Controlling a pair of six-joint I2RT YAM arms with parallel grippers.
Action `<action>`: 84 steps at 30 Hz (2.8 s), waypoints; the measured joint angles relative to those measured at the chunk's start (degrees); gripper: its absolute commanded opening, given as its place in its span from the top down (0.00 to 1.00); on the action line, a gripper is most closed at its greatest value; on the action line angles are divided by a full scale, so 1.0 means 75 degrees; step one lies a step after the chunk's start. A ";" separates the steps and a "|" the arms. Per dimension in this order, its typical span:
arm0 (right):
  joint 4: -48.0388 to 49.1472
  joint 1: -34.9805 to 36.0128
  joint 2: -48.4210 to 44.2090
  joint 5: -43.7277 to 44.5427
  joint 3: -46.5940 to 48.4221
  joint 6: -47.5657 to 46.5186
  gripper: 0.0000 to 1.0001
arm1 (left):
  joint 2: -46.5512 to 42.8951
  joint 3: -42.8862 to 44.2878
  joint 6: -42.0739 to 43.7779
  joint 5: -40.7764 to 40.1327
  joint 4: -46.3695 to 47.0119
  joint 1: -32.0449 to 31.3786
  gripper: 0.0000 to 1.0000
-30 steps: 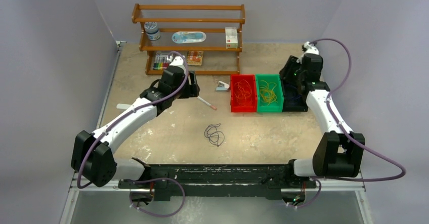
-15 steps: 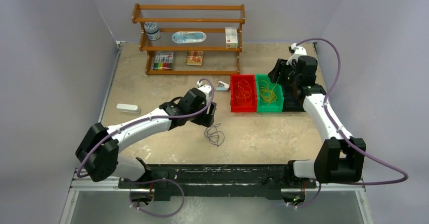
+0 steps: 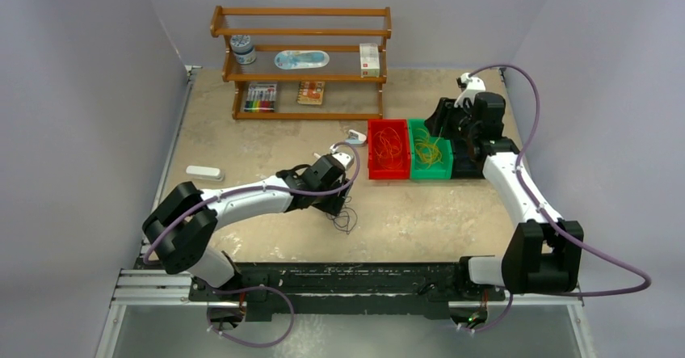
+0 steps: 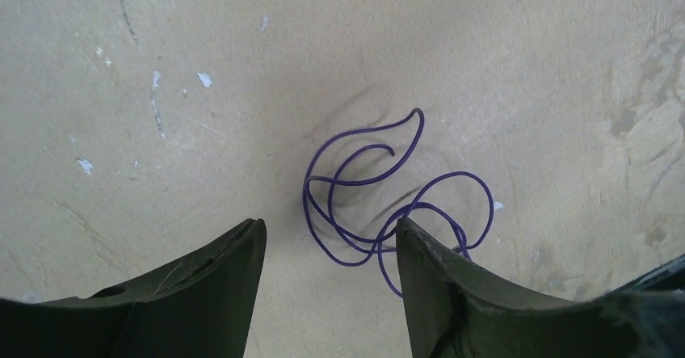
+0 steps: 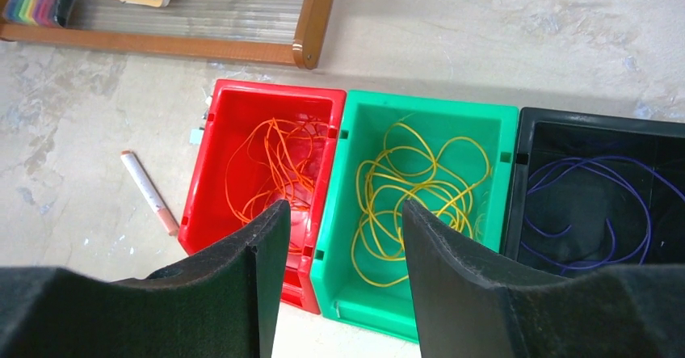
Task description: Untangle the cables
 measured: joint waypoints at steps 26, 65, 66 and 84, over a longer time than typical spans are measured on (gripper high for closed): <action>0.0350 0.0000 -0.0854 -0.0096 -0.0522 0.0003 0.41 | 0.0574 0.0242 0.0029 -0.0699 0.0895 0.0003 1.00; 0.4255 0.3354 -0.2124 -0.3290 -0.2378 -0.0901 0.07 | -0.2445 0.2553 0.0458 -0.1559 0.0090 0.0003 1.00; 0.4269 0.3509 -0.1996 -0.3258 -0.2346 -0.0938 0.07 | -0.2445 0.2602 0.0458 -0.1559 0.0093 0.0003 1.00; 0.5645 0.4234 -0.0047 -0.1772 -0.1807 -0.0423 0.68 | -0.2448 0.3139 0.0455 -0.1547 0.0154 0.0003 1.00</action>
